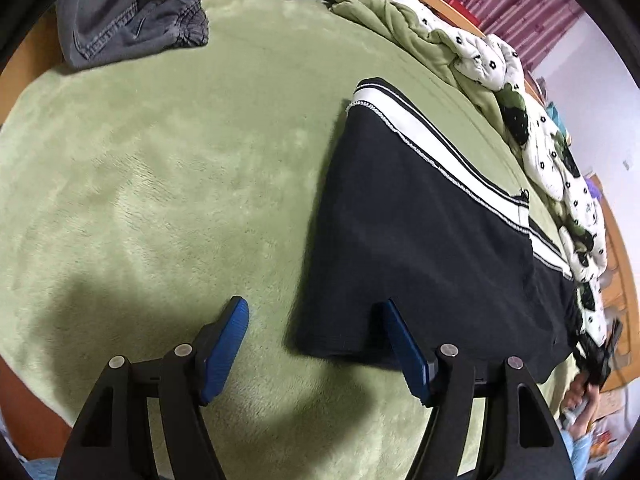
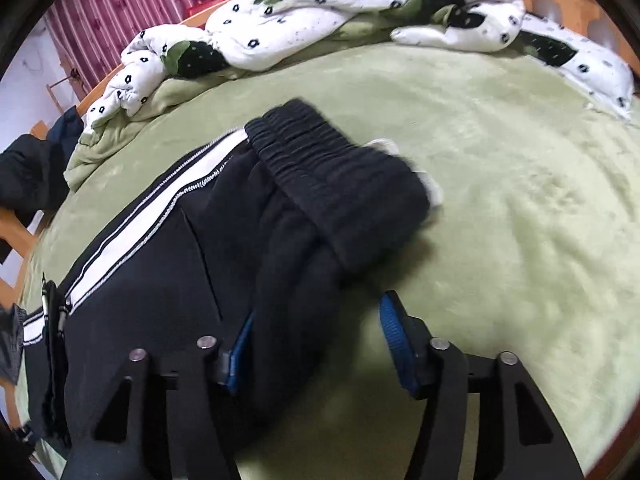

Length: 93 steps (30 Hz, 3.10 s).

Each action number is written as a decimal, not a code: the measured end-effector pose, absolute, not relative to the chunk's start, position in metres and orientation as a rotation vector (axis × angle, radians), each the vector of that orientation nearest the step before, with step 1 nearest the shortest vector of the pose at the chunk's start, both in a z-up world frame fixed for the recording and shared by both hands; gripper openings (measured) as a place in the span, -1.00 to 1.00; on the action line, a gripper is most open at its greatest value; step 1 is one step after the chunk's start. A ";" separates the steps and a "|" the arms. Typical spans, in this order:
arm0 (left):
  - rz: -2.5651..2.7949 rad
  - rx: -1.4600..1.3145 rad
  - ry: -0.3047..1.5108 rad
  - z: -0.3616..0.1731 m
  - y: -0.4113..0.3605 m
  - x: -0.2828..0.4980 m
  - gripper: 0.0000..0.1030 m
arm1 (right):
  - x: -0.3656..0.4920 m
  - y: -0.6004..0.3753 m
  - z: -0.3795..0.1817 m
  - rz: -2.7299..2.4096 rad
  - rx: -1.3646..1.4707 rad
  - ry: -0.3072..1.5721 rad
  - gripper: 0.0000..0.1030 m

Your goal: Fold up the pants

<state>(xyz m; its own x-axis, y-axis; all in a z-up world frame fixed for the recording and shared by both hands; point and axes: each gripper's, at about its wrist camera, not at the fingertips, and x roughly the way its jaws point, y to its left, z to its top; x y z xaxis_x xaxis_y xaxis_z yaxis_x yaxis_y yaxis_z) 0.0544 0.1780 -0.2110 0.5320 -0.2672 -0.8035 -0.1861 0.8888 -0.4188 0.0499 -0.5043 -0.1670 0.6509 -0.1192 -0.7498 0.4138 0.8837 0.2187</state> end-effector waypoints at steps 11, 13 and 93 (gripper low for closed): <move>-0.042 -0.461 0.961 -0.198 0.151 0.074 -0.59 | 0.048 -0.414 -0.065 -0.143 0.339 0.615 0.12; -0.021 -0.359 0.884 -0.181 0.136 0.067 -0.63 | 0.064 -0.390 -0.066 -0.097 0.328 0.618 0.13; -0.431 -0.040 0.849 -0.186 -0.137 0.026 0.30 | 0.090 -0.485 -0.102 0.182 0.415 0.555 -0.67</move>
